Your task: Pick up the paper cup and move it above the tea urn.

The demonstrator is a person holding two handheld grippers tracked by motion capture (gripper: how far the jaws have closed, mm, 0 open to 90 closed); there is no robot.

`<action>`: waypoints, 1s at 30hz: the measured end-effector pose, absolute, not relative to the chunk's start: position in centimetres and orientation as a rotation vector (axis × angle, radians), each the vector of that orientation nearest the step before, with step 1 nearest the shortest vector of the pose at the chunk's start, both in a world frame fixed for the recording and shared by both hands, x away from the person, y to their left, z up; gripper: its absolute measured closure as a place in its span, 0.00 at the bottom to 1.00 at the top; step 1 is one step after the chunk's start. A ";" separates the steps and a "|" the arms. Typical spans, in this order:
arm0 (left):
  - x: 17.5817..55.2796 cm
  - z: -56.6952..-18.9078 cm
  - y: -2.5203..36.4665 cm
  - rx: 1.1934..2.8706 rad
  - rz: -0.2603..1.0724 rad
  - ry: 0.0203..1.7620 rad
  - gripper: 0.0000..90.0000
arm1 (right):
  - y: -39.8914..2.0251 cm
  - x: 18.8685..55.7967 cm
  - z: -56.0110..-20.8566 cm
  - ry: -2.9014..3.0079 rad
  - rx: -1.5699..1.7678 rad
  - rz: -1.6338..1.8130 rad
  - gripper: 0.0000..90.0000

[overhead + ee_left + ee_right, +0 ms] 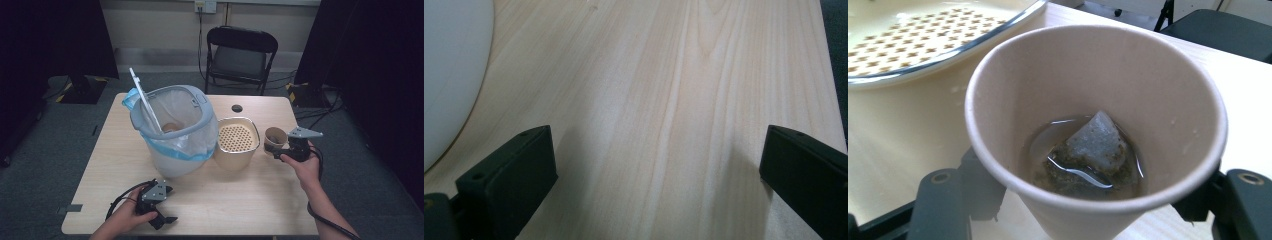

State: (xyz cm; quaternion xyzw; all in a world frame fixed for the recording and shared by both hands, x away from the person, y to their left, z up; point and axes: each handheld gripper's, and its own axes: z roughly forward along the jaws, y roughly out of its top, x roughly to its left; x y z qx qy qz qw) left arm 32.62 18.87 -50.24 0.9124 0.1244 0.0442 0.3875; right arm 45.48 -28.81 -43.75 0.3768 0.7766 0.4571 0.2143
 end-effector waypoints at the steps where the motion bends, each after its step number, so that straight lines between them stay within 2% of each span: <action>1: 32.6 -50.2 18.9 2.330 0.113 0.314 0.01 | -28.8 45.7 -43.7 2.150 1.043 1.268 0.34; 30: 32.6 -50.2 18.9 2.331 0.112 0.313 0.00 | -27.9 50.9 -42.1 2.117 0.983 1.160 0.34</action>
